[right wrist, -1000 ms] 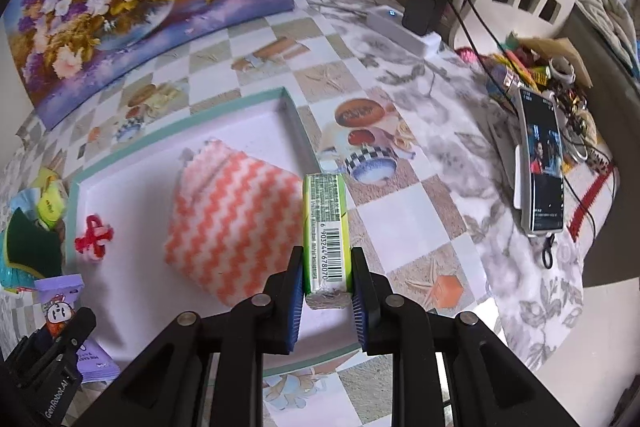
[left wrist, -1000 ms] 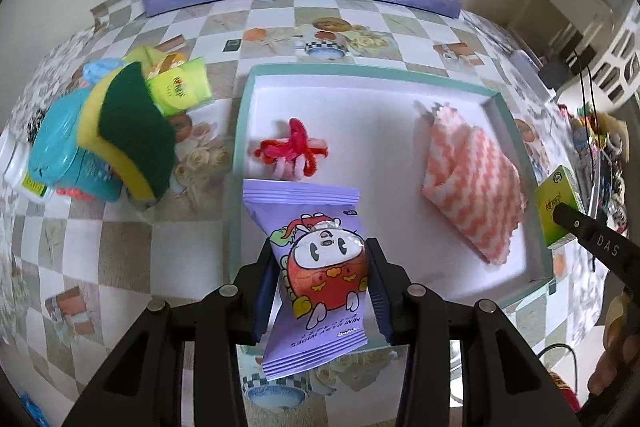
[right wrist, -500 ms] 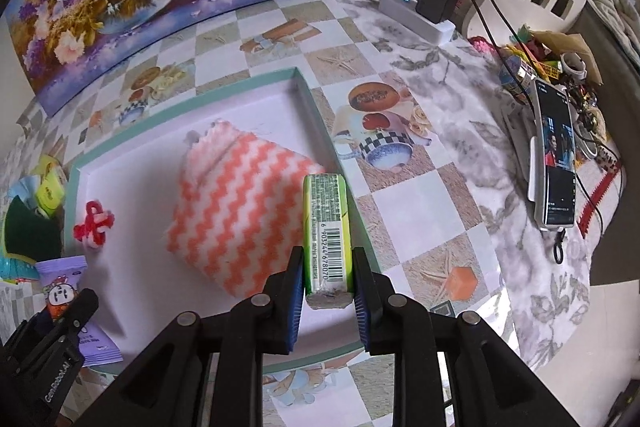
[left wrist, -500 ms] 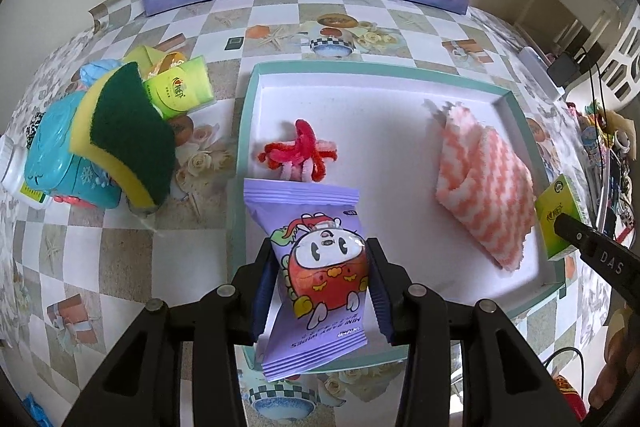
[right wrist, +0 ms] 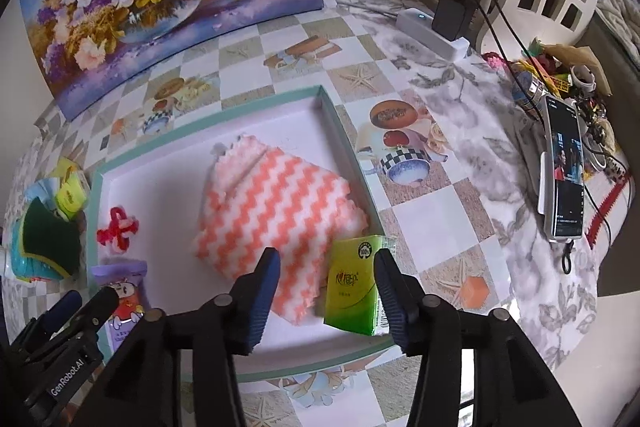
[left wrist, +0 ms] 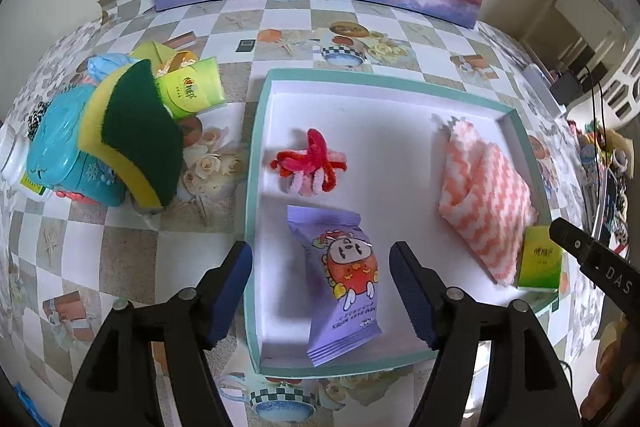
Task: Organize soft objects
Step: 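Open both tools to release the packet and tissue pack in the tray, then move both tools back toward the teal box and yellow sponge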
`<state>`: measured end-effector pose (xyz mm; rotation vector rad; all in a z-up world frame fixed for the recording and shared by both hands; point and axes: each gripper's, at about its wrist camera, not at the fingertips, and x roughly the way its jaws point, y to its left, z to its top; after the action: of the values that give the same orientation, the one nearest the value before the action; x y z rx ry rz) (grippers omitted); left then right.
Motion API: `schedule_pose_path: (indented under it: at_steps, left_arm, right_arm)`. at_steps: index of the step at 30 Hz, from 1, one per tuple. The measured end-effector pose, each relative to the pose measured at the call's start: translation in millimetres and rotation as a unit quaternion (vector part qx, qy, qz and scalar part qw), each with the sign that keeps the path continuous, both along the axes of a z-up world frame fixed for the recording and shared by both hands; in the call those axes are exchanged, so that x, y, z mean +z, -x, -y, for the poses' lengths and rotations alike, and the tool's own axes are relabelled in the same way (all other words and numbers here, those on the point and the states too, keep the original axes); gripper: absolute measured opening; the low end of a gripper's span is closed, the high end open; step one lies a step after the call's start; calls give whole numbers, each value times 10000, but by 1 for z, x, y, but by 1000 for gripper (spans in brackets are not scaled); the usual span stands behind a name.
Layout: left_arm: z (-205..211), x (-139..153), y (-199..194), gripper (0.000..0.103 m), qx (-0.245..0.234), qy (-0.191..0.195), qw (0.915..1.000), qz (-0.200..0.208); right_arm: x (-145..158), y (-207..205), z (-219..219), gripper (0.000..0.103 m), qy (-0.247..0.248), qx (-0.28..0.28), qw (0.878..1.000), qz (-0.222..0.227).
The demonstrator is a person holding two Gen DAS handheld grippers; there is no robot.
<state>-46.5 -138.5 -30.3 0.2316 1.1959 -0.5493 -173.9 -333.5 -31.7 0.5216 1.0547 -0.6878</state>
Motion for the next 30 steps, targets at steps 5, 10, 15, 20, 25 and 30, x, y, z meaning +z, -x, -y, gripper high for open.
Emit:
schedule_pose_path:
  at_steps: [5,10,15,20,25,30]
  left_arm:
    - [-6,0,-6,85,206,11,9998,42]
    - [-11,-3,-10,86,345,5,9994,10]
    - [-16,-3,-14,98,478,39,9989,5]
    - [-21,-4,-18,98,582,68,9983,-55]
    - [-28,-3,-19,99,677,-1,9975,-197]
    - [-41,1,-21,98,874,-168,9954,-361]
  right_arm:
    - [0,0,0,65,1,-7,10000,-24]
    - [-6,-8,-8,71,-6,193,9997,-168]
    - [-12,-19,-20,86,-68,534,9983,-243]
    - [-13,-25,-31,87,24,750,9967,-305]
    - [-9,-28,-38,88,21,847,9962,-207]
    - [-3,-33,-50,88,170,986,9949,-148]
